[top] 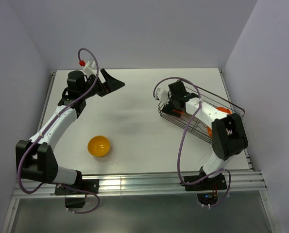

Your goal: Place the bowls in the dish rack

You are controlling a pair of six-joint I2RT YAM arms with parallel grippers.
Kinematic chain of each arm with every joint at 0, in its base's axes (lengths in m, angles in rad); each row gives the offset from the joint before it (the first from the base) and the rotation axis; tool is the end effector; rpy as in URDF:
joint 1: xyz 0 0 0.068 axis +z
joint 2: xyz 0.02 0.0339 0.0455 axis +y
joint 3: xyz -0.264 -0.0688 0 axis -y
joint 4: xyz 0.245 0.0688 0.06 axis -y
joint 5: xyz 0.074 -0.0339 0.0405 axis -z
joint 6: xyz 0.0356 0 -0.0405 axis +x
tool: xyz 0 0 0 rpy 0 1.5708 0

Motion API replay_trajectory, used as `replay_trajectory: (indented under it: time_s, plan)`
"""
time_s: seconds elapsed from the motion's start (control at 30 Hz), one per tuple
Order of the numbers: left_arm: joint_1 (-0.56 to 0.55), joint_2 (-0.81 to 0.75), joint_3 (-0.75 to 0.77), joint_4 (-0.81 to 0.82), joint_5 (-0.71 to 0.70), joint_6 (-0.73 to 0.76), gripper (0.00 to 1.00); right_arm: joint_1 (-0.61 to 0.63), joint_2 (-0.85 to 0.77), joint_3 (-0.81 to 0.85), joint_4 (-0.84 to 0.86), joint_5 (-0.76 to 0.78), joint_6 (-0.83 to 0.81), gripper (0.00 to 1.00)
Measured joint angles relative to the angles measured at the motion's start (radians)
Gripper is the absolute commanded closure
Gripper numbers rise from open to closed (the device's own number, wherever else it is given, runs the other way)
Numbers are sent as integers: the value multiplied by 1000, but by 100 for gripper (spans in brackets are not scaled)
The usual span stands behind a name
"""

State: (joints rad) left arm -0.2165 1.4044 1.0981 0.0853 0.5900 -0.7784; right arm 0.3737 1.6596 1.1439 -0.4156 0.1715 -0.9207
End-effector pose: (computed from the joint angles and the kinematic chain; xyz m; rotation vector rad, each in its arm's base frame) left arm 0.3171 -0.0900 0.3345 -0.0818 1.9279 -1.2167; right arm 0.3292 0.1226 0.2203 -1.4718 2.0671 -0.4368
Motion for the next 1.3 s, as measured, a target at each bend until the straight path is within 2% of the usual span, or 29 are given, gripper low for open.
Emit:
replay_trajectory:
  time_s: [0.23,0.67,0.7,0.73,0.8,0.83,0.9,0.93,1.0,1.07,1.17,1.2,1.3]
  plan:
    - [5,0,0,0,1,0,0,0,-2,9,-27,-14,-11,0]
    - [15,0,0,1,15,-2,0,-1,-34,68,-146,-138,-12,0]
    - [16,0,0,2,16,-2,0,-2,-35,68,-150,-140,-11,3]
    - [17,0,0,2,16,-2,0,-2,-35,69,-155,-144,-10,14]
    - [18,0,0,3,16,-2,1,-6,-34,79,-177,-158,3,28]
    - [18,0,0,3,16,-2,1,-9,-32,95,-201,-171,13,39]
    - [19,0,0,4,17,-2,1,-25,-21,150,-247,-216,48,49]
    - [19,0,0,4,18,-2,1,-39,-11,187,-268,-241,70,59]
    - [20,0,0,4,19,-2,1,-74,6,251,-294,-294,114,69]
    - [21,0,0,5,20,-2,1,-123,25,314,-331,-357,170,73]
    - [21,0,0,7,23,-2,1,-184,39,365,-383,-440,236,96]
    - [21,0,0,8,24,-2,1,-202,40,376,-403,-466,256,100]
    - [21,0,0,8,26,-3,1,-234,49,402,-473,-540,308,100]
